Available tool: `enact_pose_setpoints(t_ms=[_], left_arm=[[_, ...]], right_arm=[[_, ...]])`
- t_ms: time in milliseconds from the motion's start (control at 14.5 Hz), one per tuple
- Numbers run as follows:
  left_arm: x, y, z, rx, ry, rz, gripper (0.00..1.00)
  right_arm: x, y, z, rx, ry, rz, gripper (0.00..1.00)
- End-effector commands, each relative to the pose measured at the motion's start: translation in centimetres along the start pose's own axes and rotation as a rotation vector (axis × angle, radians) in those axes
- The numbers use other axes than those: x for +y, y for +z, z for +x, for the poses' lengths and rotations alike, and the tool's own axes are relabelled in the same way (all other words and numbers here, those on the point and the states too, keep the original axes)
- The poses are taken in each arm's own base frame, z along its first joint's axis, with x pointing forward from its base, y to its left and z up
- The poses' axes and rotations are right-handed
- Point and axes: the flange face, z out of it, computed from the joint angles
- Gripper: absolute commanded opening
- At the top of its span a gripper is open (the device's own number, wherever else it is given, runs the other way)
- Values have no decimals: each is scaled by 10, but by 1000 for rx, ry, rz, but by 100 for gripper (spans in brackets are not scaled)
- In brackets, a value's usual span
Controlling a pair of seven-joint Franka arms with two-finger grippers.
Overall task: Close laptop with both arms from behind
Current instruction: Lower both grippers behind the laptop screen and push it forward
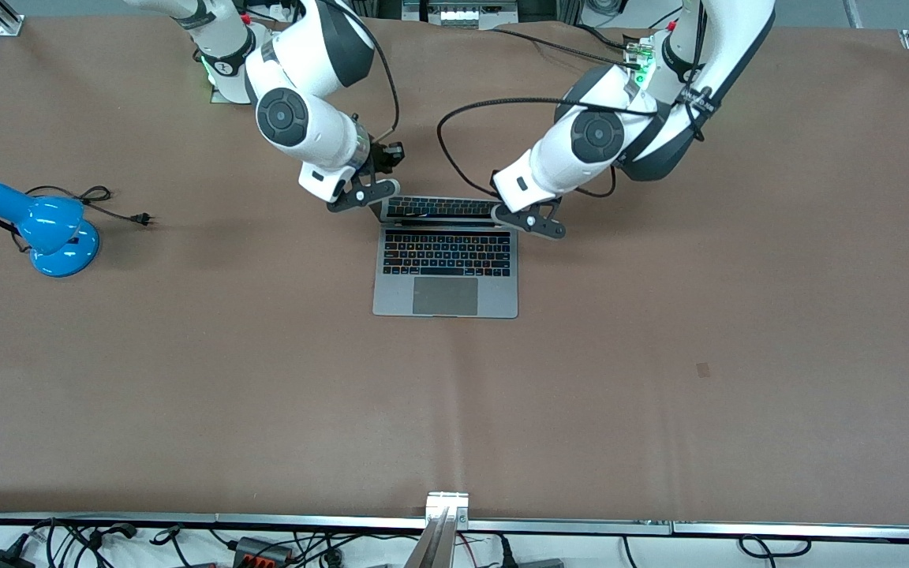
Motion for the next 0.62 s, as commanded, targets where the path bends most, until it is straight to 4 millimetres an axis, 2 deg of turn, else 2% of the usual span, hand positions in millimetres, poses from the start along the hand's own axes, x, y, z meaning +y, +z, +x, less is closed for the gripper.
enact_pose_setpoints(t_ms=[0, 206, 344, 412, 550], left_arm=[[-4, -3, 26, 9, -18, -8, 0], [-14, 4, 40, -3, -63, -27, 0], [-17, 6, 57, 7, -70, -21, 0], [-23, 13, 63, 1, -64, -8, 0], [-22, 21, 75, -1, -76, -15, 0]], right_arm=[[-11, -9, 24, 34, 13, 18, 0], [-5, -14, 47, 125, 26, 25, 0], [-3, -7, 64, 172, 37, 26, 0], [-3, -3, 73, 193, 39, 24, 0], [5, 1, 92, 225, 56, 19, 0]])
